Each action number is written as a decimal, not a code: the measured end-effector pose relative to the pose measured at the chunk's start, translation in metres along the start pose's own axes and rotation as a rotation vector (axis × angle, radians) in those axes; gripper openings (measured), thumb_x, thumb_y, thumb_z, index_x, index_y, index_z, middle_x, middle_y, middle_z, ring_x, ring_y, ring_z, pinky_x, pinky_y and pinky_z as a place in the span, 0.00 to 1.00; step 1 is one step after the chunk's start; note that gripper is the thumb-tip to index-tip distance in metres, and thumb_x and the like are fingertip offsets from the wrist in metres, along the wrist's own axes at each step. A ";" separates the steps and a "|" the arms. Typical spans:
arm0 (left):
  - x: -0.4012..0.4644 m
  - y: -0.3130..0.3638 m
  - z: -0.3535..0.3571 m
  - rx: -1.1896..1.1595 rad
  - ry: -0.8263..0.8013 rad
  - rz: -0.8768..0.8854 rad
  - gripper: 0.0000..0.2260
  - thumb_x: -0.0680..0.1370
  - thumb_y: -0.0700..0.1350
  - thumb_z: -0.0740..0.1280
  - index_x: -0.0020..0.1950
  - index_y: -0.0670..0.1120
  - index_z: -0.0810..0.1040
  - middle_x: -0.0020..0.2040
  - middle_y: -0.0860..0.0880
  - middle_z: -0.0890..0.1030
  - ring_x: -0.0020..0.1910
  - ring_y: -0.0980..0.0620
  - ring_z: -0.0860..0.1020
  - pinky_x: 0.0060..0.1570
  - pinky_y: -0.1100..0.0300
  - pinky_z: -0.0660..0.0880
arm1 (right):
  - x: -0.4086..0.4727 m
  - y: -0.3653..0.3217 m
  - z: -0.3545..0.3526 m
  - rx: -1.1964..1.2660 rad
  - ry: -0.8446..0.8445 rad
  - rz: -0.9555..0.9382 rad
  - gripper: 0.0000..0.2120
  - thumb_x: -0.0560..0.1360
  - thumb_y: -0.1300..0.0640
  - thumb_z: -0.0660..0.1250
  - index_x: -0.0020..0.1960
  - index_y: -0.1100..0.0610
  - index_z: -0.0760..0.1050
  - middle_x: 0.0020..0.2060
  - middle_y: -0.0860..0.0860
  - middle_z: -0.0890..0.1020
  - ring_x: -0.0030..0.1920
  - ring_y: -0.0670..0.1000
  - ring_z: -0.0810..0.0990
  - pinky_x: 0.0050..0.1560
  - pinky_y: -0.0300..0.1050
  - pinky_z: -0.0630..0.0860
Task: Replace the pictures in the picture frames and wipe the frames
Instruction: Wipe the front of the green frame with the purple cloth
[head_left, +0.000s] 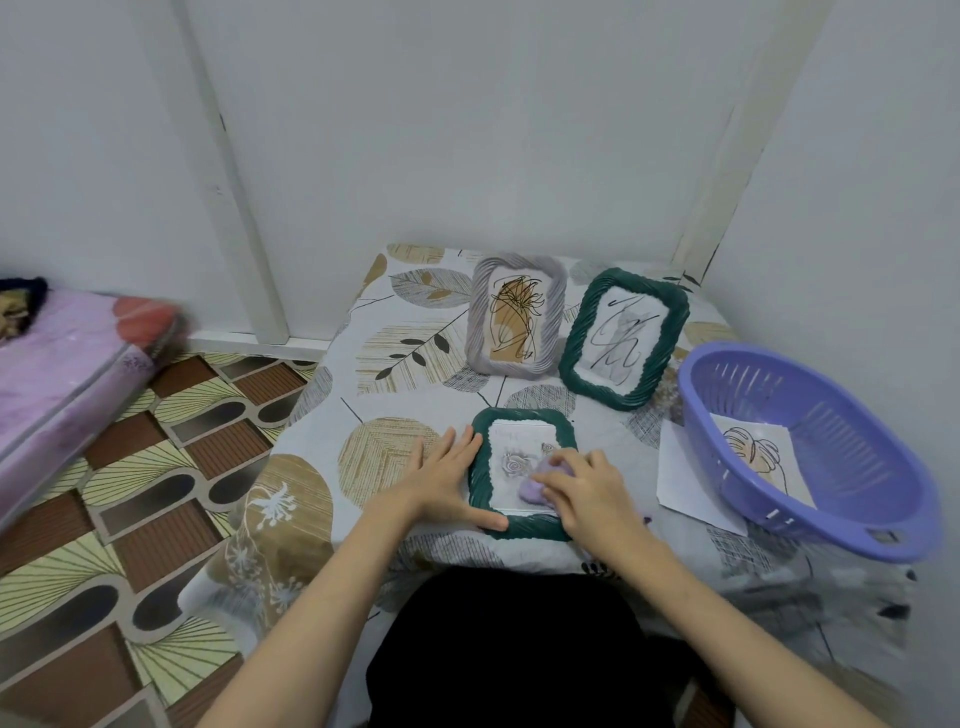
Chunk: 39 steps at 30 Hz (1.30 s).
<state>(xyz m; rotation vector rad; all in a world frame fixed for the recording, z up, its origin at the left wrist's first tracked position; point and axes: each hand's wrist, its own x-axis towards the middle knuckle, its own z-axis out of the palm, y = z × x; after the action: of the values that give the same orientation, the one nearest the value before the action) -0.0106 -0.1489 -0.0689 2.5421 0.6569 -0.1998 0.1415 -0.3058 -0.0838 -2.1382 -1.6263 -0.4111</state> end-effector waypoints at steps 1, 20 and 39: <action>0.000 0.002 0.002 0.013 0.010 -0.005 0.54 0.64 0.69 0.67 0.76 0.49 0.39 0.77 0.53 0.37 0.74 0.54 0.34 0.72 0.44 0.31 | -0.001 -0.007 0.003 0.005 0.000 -0.004 0.09 0.70 0.52 0.62 0.42 0.49 0.81 0.45 0.48 0.81 0.36 0.53 0.73 0.31 0.43 0.69; -0.002 0.004 0.007 0.009 0.058 -0.009 0.55 0.62 0.70 0.68 0.76 0.49 0.40 0.77 0.53 0.40 0.75 0.53 0.35 0.71 0.42 0.31 | -0.012 0.023 -0.009 -0.033 -0.030 -0.036 0.11 0.62 0.67 0.73 0.39 0.54 0.78 0.45 0.49 0.81 0.36 0.54 0.69 0.32 0.47 0.74; -0.003 0.004 0.006 0.007 0.078 0.003 0.55 0.61 0.69 0.69 0.76 0.49 0.42 0.77 0.54 0.41 0.76 0.54 0.38 0.71 0.41 0.32 | 0.001 0.024 -0.001 0.044 -0.034 -0.049 0.09 0.64 0.65 0.74 0.42 0.56 0.81 0.45 0.52 0.82 0.37 0.55 0.73 0.36 0.45 0.75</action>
<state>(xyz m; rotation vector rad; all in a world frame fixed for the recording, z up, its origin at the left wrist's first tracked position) -0.0119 -0.1561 -0.0718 2.5687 0.6828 -0.1019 0.1652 -0.3111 -0.0865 -2.0876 -1.6936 -0.3520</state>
